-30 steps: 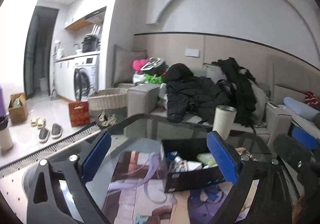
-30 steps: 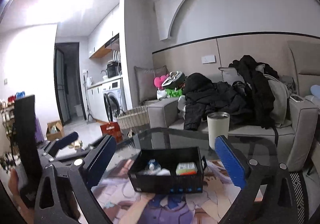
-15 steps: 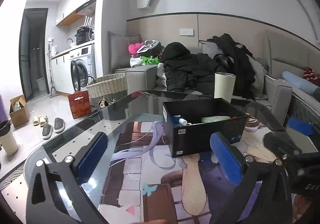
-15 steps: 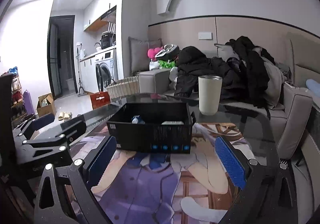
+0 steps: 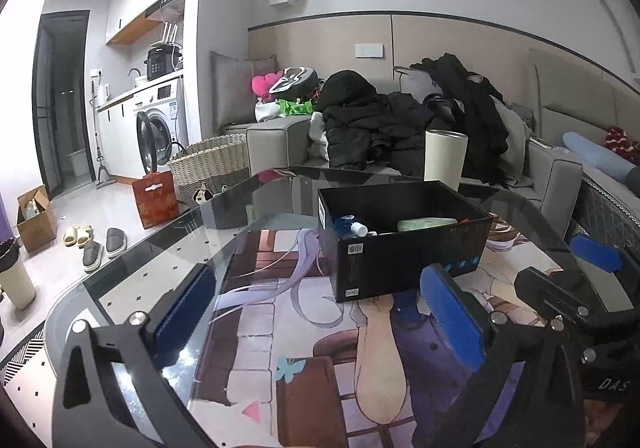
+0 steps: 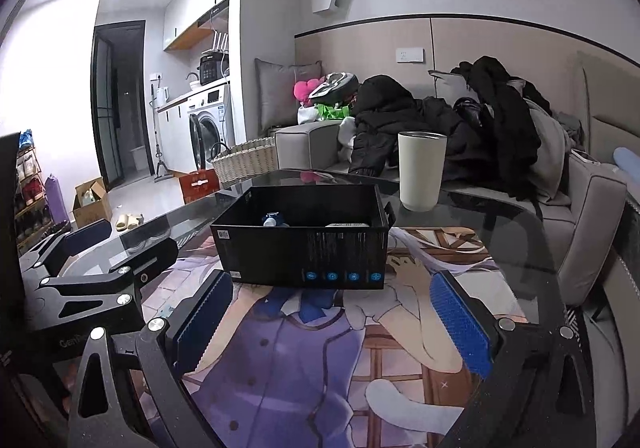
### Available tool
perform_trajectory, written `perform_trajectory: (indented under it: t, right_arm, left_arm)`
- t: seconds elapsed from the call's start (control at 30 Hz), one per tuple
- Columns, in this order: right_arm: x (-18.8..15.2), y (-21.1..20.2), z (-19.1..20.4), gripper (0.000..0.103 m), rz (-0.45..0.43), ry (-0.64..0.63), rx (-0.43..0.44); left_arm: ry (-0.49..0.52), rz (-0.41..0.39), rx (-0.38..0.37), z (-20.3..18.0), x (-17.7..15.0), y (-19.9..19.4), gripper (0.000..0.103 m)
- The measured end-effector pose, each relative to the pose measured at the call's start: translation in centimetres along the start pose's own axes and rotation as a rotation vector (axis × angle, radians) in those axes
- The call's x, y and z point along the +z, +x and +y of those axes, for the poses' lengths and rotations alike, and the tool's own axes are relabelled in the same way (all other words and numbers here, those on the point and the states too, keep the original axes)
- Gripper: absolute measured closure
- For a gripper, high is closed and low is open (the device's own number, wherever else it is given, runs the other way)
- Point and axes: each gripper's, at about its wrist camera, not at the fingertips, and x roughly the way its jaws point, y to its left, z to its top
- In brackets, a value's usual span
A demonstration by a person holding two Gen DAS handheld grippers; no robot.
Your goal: Organize rigid objects
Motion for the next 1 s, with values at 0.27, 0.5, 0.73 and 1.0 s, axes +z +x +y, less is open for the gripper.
perform_trajectory:
  t: [0.27,0.5,0.73,1.0]
  right_arm:
    - [-0.01,0.13,-0.10,0.002,0.015,0.011,-0.003]
    - [-0.05,0.27,-0.09,0.002,0.018,0.010,-0.001]
    - [-0.03,0.34,-0.02,0.002,0.019,0.010,-0.003]
    - [0.00,0.34,-0.03,0.002,0.020,0.011,-0.002]
  left_arm:
    - [0.000,0.013,0.000,0.03,-0.31,0.13,0.000]
    - [0.000,0.037,-0.001,-0.05,-0.24,0.42,0.000]
    - [0.000,0.047,0.002,0.09,-0.31,0.47,0.000]
    - [0.003,0.050,0.000,0.11,-0.34,0.56,0.000]
